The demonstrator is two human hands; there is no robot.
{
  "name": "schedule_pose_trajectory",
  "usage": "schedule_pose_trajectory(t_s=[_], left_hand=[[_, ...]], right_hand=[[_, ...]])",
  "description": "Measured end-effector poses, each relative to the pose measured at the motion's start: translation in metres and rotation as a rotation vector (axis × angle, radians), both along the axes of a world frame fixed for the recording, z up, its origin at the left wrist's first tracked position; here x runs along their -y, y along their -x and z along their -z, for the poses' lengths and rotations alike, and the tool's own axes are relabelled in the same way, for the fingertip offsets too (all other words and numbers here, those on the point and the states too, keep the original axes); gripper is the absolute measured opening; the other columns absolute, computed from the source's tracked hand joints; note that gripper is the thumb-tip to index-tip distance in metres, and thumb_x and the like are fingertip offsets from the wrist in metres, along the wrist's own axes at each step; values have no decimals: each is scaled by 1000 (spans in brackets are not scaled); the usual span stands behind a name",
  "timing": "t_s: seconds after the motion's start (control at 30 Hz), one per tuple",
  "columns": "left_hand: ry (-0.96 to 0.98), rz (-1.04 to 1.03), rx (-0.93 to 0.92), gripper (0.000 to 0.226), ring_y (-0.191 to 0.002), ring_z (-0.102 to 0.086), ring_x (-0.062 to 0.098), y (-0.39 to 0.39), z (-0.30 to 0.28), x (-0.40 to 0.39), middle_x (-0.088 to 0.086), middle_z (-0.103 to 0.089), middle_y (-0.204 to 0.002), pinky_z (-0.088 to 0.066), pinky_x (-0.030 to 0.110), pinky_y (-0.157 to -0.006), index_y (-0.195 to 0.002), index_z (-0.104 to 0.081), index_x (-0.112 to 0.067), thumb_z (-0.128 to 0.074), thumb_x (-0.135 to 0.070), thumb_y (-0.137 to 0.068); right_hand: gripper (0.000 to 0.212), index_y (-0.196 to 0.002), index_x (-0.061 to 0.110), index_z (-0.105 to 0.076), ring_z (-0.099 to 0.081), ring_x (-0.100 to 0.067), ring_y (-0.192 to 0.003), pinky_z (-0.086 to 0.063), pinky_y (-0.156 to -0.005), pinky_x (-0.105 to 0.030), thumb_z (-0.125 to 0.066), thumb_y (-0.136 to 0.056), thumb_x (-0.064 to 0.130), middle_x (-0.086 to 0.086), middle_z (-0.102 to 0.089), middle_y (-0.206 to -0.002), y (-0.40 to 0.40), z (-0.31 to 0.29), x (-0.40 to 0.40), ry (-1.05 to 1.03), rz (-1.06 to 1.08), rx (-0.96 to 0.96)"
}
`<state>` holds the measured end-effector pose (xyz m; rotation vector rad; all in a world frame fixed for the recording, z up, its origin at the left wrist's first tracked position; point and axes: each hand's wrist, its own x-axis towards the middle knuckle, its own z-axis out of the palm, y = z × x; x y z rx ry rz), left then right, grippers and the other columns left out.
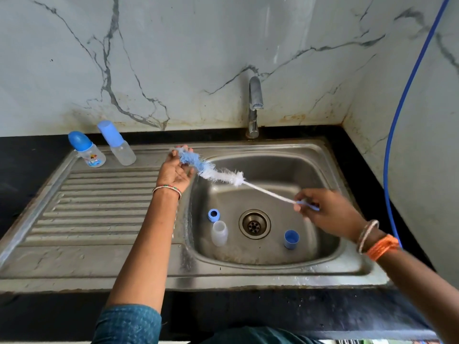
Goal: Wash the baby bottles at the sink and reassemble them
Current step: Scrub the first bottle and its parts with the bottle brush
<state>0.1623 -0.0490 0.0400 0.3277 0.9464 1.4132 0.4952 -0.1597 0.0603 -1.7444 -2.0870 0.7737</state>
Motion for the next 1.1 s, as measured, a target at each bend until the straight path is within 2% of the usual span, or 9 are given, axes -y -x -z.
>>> schedule_pose_trajectory(t_s=[0.13,0.23,0.3,0.4,0.5,0.6,0.8,1.0,1.1], left_hand=[[60,-53,-14,25,-89,-53,9,-9,6,-2,-12,-62,-105,-34,27,-72,-78,-55,-27,-43,-16,-97],[59,-48,17,18,-100,-55,12,-12,6,-3,-8,-62,-97,-33,33,-91,-81,-56,-27,-47,-24,-96],[43,-30,-3,19,-92,-56,11,-14,8,-4,-8,-60,-93,-35,30,-83,-78,-53,-26,-46,-25,-96],[37,-103,-67,21,-81,-55,8,-17,15,-2,-11,-60,-84,-37,24,-66,-77,-46,-25,-46,-20,-97],[44,-329,-217,24,-67,-52,7,-17,16,-2,-4,-60,-80,-35,13,-43,-76,-46,-23,-54,-10,-95],[84,-446,-372,24,-59,-50,3,-14,15,-2,-4,-58,-74,-35,12,-48,-74,-50,-21,-60,-7,-90],[89,63,-214,8,-99,-53,6,-5,11,7,-10,-61,-109,-29,34,-85,-95,-56,-29,-49,-33,-96],[-16,139,-196,25,-87,-58,8,-6,12,8,-14,-72,-83,-42,22,-59,-83,-60,-24,-43,-15,-100],[16,89,-244,29,-77,-62,1,3,17,5,-19,-71,-77,-34,25,-65,-76,-60,-26,-45,-14,-98]], right_hand=[[8,-89,16,-71,-63,-34,-72,-43,-52,-30,-65,-87,20,-6,-65,-77,18,6,8,-556,213,322],[25,-78,15,-69,-58,-26,-58,-38,-52,-25,-54,-94,27,-6,-63,-68,29,5,6,-60,296,167],[36,-69,11,-68,-42,-15,-44,-31,-44,-21,-48,-97,23,-3,-51,-55,32,2,5,426,264,-90],[40,-70,6,-66,-30,-10,-38,-23,-42,-19,-42,-99,21,0,-39,-49,30,0,5,630,262,-262],[39,-81,5,-68,-37,-9,-37,-30,-40,-20,-43,-100,26,0,-44,-51,33,-3,8,497,258,-272],[19,-100,14,-59,-60,-25,-71,-50,-64,-33,-51,-96,31,-5,-62,-82,41,-3,13,86,235,108],[8,-87,17,-68,-63,-36,-76,-42,-59,-32,-60,-85,17,-6,-68,-81,31,2,19,-374,262,391],[35,-64,12,-65,-23,-5,-32,-20,-35,-10,-46,-94,9,5,-38,-44,28,-2,10,876,4,-377],[31,-76,14,-69,-37,-7,-35,-28,-38,-15,-47,-97,18,6,-46,-47,16,-7,6,505,59,-245]])
